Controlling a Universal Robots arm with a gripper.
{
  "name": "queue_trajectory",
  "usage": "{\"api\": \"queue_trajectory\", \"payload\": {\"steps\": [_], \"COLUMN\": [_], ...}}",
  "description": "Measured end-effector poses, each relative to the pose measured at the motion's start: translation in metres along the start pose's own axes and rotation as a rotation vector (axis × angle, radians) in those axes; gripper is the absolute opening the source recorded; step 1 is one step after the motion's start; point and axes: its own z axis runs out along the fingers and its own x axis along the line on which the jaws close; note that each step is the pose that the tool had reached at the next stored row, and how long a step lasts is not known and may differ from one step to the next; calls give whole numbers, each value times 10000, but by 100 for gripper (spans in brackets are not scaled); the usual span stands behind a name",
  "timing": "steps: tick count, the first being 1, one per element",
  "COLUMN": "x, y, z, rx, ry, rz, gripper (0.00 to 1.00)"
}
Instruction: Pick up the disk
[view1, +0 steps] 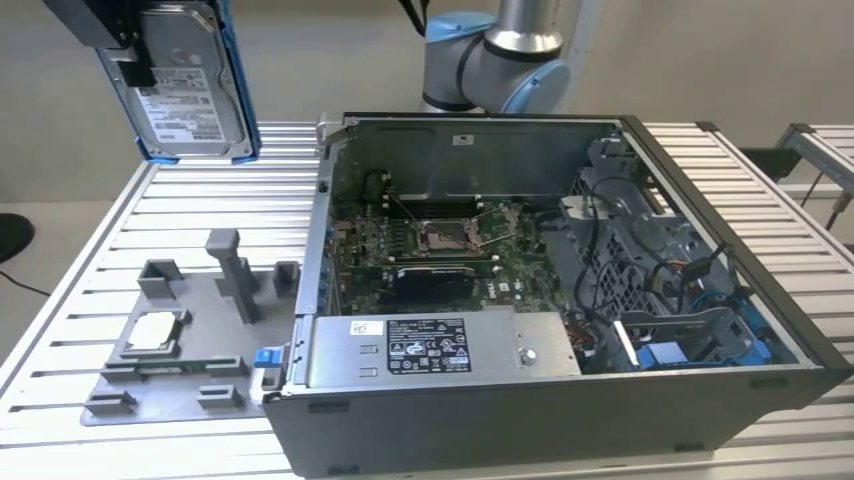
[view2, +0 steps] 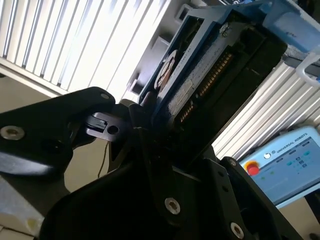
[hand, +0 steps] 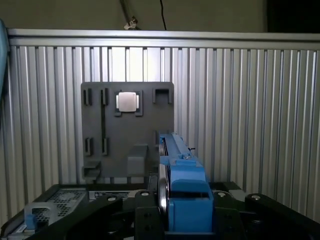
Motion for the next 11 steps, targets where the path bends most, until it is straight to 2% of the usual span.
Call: {"api": "queue_trajectory", "payload": {"steps": [11], "x": [-19], "y": [-500], "z": [7], "rx": [-1], "ry": [1], "rz": [0], "gripper": [0]}}
